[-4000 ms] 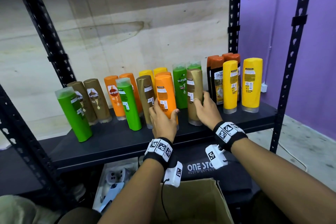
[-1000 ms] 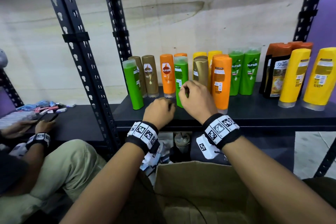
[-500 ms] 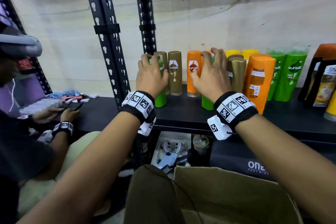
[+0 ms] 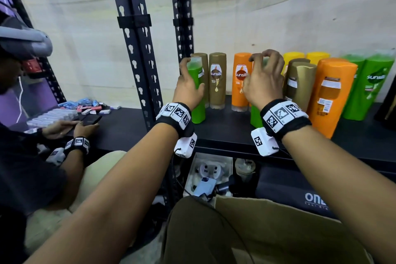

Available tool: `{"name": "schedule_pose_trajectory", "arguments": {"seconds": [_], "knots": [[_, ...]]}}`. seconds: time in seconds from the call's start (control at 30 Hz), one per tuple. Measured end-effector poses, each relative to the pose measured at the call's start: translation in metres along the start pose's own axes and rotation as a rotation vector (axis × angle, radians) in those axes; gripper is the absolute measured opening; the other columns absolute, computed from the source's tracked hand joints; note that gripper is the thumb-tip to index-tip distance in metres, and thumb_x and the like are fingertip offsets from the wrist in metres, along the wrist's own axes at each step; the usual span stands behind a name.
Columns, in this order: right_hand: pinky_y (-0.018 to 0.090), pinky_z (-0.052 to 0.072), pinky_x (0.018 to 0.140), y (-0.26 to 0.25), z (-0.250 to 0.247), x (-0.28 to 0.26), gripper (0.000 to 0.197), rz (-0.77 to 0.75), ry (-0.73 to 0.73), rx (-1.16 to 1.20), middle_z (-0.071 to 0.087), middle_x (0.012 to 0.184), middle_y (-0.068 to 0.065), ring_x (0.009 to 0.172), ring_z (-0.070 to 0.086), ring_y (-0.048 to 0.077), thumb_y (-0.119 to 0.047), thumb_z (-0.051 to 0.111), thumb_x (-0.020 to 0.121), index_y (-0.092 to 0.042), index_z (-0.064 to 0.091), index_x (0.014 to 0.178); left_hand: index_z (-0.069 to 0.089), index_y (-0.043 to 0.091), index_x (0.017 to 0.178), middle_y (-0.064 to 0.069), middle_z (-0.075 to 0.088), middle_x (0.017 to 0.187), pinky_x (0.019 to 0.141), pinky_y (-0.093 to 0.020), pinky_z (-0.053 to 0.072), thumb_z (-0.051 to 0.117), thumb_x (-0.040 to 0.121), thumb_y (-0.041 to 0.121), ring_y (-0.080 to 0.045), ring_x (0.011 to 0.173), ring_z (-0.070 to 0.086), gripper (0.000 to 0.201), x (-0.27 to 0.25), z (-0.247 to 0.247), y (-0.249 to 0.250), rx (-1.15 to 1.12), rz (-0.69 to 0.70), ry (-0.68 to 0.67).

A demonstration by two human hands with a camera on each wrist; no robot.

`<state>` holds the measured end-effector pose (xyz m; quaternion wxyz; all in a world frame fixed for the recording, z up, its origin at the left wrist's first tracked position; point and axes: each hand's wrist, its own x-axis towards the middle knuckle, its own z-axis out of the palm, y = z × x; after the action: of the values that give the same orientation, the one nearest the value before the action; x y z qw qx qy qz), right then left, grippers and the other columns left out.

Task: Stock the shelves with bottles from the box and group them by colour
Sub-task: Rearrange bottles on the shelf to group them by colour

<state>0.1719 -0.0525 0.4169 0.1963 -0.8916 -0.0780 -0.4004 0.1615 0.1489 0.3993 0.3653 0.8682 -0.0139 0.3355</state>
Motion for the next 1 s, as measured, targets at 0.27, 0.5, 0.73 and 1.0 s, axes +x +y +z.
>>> {"name": "schedule_pose_trajectory", "arguments": {"seconds": [0.27,0.5,0.73,1.0], "knots": [[0.047,0.041,0.106,0.016,0.009,0.001,0.06,-0.033,0.104,-0.016,0.035,0.149,0.019,0.139,0.034,0.038,-0.01,0.063,0.079,-0.011,0.049,0.138,0.019,0.021,0.154,-0.021,0.059,0.123,0.084,-0.039,0.049,0.057,0.091,-0.004,-0.039,0.103,0.062,0.079,-0.011,0.003,-0.004,-0.05,0.019,0.068],[0.04,0.036,0.112,0.017,0.009,-0.002,0.048,0.0,0.182,0.127,0.033,0.152,0.018,0.14,0.035,0.035,-0.008,0.058,0.089,-0.011,0.052,0.136,0.017,0.028,0.154,-0.017,0.062,0.116,0.083,-0.047,0.053,0.059,0.09,0.0,-0.037,0.097,0.063,0.082,-0.021,-0.003,0.001,-0.032,0.022,0.073],[0.021,0.034,0.101,0.014,-0.002,-0.004,0.051,0.083,0.052,0.421,0.042,0.139,0.016,0.126,0.05,0.029,0.003,0.055,0.089,-0.016,0.053,0.136,0.009,0.038,0.154,-0.015,0.063,0.11,0.082,-0.052,0.054,0.062,0.089,0.007,-0.036,0.091,0.064,0.09,-0.031,-0.014,0.004,-0.02,-0.014,0.071],[0.033,0.042,0.11,-0.001,0.008,-0.021,0.068,0.018,0.079,0.674,0.052,0.145,0.008,0.13,0.052,0.026,-0.007,0.067,0.088,-0.017,0.04,0.15,0.001,0.036,0.153,-0.017,0.059,0.129,0.086,-0.047,0.055,0.061,0.09,0.025,-0.033,0.097,0.065,0.088,-0.037,-0.006,-0.009,-0.08,-0.064,0.106]]}}
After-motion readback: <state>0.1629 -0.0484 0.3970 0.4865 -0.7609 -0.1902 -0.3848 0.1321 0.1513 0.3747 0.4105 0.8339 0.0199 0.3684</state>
